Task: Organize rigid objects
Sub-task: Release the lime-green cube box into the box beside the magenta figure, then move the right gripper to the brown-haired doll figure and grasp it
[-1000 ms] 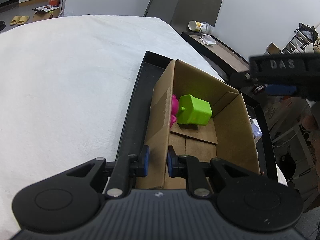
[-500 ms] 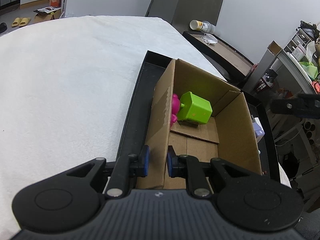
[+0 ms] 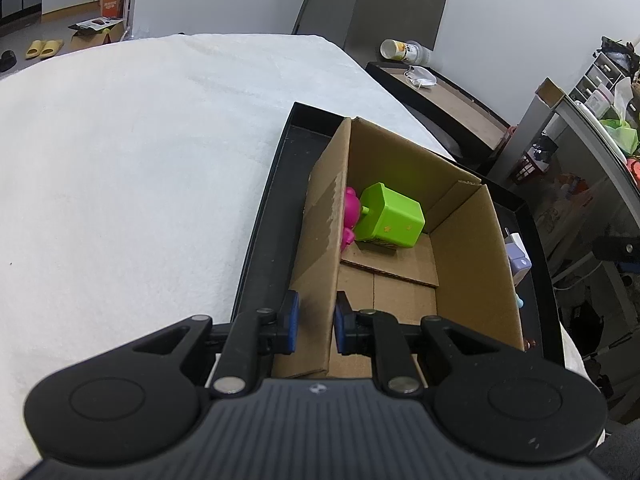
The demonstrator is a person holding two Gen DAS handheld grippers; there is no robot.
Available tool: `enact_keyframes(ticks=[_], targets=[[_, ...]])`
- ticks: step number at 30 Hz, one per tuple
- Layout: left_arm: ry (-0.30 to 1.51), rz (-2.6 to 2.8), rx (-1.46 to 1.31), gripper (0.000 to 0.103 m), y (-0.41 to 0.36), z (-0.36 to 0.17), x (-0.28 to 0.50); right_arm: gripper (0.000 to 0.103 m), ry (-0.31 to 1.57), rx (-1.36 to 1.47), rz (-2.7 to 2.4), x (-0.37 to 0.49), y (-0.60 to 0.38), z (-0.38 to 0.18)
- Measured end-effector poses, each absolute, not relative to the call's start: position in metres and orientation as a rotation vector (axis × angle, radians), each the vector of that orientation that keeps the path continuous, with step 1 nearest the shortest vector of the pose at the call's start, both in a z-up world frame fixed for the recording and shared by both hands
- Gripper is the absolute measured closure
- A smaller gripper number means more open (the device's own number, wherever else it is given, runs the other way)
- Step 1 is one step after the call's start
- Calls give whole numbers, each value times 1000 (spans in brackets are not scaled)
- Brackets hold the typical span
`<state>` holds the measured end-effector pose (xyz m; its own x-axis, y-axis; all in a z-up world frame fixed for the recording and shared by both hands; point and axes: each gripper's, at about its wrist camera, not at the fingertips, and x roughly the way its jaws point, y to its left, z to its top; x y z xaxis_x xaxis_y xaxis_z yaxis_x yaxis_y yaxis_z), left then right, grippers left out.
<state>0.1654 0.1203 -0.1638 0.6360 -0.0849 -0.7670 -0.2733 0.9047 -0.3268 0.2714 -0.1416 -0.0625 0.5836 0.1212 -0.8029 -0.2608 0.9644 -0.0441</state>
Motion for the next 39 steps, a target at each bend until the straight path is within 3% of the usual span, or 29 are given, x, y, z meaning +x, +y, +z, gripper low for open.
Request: enact_keyframes(ticks=[15,39], targets=[[890,131,-408,86,113,-163,169,24,992,-63,189,275,-189,-84],[918,173,-397,87,109,-167,177,24,1138,21,144,295,-215,-173]])
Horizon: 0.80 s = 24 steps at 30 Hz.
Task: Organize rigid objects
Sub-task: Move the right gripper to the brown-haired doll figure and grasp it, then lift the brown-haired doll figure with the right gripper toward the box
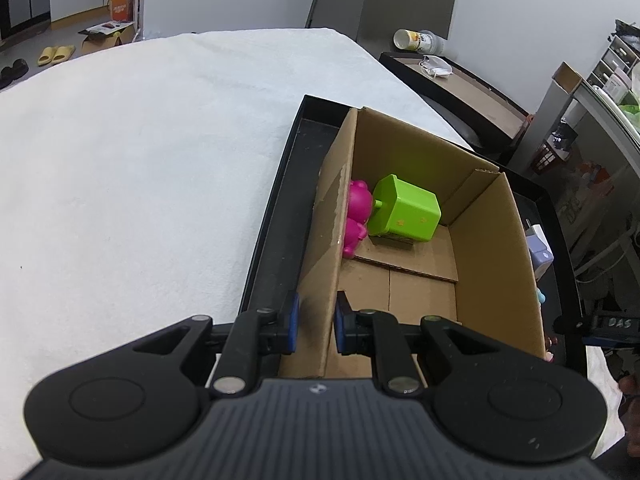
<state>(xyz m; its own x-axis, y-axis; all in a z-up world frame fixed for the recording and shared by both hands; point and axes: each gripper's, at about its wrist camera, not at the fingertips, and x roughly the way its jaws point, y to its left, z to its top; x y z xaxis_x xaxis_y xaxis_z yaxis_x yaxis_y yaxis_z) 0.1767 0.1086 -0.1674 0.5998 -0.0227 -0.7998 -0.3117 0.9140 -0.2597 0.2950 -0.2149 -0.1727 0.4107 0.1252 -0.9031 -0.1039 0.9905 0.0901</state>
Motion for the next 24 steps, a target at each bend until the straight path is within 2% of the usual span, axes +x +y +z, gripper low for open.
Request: enact_keyframes(ticks=[12,15,16,17,24], targets=[[925,192,-405,86,108,-169,179,26,1198,-31,126,302,-205,-199],[924,190,-405,86,108,-168,178,43,1224,-23,157,302,-202,-203],[923,190,-401,86,108,-168,178,57,1238,-23,164,301,-201,-204],[923,190,-397,86,107,-168,178,64,1247,-27,164,301,-201,-205],[922,183,-404,86,110,-168,177,68,1223,-39,179,293,-198,-192]])
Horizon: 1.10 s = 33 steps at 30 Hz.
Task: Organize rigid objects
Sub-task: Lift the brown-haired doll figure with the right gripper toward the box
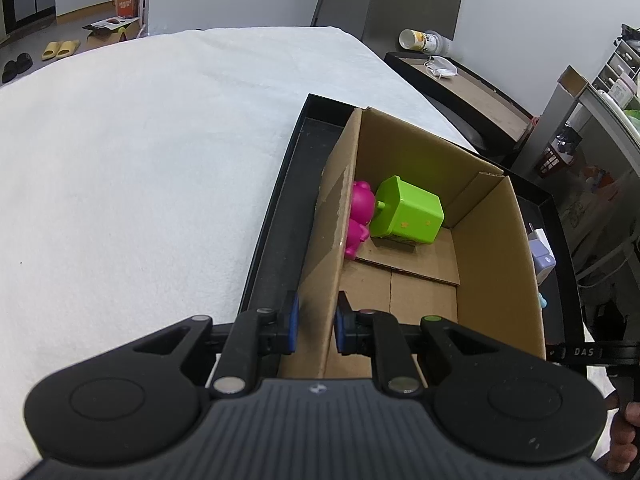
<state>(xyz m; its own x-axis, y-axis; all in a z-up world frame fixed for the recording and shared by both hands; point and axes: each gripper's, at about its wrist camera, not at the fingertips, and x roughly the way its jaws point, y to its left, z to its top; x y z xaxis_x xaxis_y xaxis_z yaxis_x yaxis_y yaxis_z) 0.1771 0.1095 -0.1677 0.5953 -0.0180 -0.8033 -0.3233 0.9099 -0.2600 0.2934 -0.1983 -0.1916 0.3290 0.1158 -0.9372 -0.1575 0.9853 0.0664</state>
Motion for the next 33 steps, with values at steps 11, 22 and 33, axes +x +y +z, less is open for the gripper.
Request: enact_keyframes(ticks=[11,22,33], targets=[[919,168,-408,86,111,-168,177,68,1175,-48,184,286,-188,-165],[919,164,-419,86,112,-167,176,68,1089,-76,242,287,-162,-123],[915,162,-418,86,113,-167,175,68,1028,-120,306,285,-124,-91]])
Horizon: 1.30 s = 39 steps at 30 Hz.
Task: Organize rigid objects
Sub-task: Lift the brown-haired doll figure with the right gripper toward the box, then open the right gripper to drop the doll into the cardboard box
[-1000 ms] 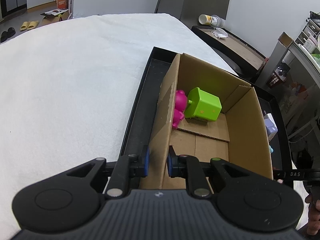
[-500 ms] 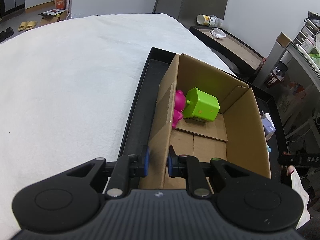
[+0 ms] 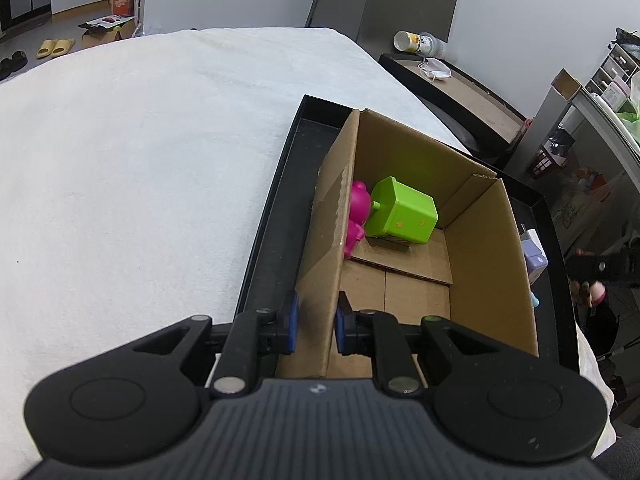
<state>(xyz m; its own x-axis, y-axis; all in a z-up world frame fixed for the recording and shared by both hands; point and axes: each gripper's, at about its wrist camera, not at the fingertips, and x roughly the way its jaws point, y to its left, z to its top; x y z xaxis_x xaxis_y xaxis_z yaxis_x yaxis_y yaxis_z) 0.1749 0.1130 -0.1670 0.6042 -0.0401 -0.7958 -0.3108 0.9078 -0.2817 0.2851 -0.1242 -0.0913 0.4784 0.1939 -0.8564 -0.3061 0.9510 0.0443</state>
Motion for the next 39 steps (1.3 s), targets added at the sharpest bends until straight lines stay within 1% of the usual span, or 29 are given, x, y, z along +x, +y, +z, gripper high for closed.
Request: enact_keyframes(ticks=[16,34,37,39], targets=[[910,150,-436,86,117,-167,173,68,993,-206,373,294,-63,-79],[903,119,-475,85,126,-173,171,67,968,-312,360,313,-22,-90],[903,118,-477,85,126,-173,171,61,937,-317,342,313,-22,-88],[900,113,-480,83,126,-172,171,61,939,-313,335,312,-24,-87]])
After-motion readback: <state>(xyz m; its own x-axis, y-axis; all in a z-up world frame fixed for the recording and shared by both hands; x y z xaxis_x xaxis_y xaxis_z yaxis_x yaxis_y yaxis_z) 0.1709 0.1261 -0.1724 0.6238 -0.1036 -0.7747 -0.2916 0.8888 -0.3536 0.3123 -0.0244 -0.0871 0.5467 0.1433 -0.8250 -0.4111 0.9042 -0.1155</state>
